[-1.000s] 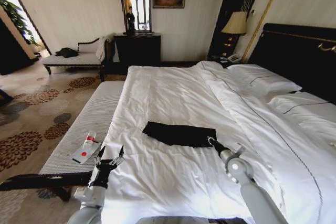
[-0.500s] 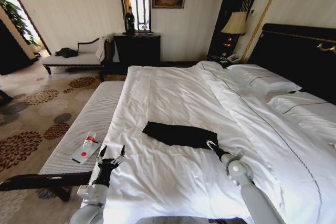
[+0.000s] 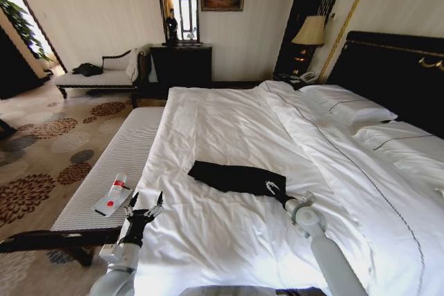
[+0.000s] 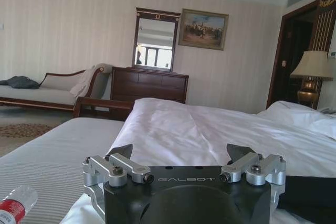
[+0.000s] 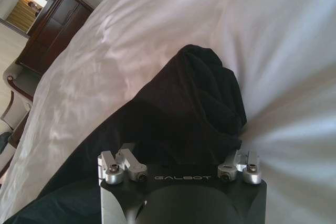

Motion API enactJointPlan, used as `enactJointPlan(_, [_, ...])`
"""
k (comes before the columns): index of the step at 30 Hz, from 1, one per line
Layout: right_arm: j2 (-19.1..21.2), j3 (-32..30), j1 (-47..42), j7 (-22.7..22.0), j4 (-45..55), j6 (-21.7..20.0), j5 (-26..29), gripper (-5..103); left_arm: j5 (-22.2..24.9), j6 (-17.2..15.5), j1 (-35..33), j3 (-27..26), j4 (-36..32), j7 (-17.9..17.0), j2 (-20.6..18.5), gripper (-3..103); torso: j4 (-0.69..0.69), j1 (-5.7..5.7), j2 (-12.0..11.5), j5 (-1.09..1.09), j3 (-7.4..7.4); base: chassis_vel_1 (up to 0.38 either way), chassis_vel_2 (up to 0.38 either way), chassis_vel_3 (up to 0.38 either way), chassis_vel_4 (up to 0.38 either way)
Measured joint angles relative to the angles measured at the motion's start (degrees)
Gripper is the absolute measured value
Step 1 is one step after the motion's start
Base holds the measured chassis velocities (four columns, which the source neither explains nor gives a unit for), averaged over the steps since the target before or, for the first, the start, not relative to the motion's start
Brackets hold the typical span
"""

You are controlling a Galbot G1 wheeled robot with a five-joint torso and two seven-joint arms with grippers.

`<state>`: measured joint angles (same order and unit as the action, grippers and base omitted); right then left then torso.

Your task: Fold the clothes on the bed.

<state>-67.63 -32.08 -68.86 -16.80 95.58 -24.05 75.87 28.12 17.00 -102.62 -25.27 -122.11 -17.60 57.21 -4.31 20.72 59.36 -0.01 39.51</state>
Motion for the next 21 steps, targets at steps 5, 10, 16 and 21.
enactJointPlan(5, [0.08, 0.09, 0.37, -0.23, 0.58, -0.03, 0.53, 63, 0.0, 0.01, 0.3, -0.01, 0.06, -0.08, 0.02, 100, 0.0, 0.01, 0.0, -0.01, 0.0, 0.0, 0.0, 0.0, 0.0])
enactJointPlan(10, [0.06, 0.11, 0.13, -0.54, 0.85, -0.04, 0.58, 41, 0.17, 0.06, 0.36, -0.18, -0.14, -0.27, 0.03, 100, -0.01, 0.01, 0.0, -0.02, 0.0, 0.0, 0.0, 0.0, 0.0])
enactJointPlan(16, [0.12, 0.12, -0.07, -0.52, 0.85, 0.08, 0.41, 19, 0.13, 0.17, -0.19, -0.54, -0.46, -0.29, 0.43, 100, -0.01, 0.01, 0.0, -0.03, 0.0, 0.0, 0.0, 0.0, 0.0])
enactJointPlan(21, [0.83, -0.33, -0.76, -0.22, 1.81, 0.74, -0.8, 9, -0.05, 0.27, -0.89, -1.15, -0.97, -0.29, 0.62, 100, -0.01, 0.0, 0.0, -0.01, -0.01, 0.0, 0.0, 0.0, 0.0])
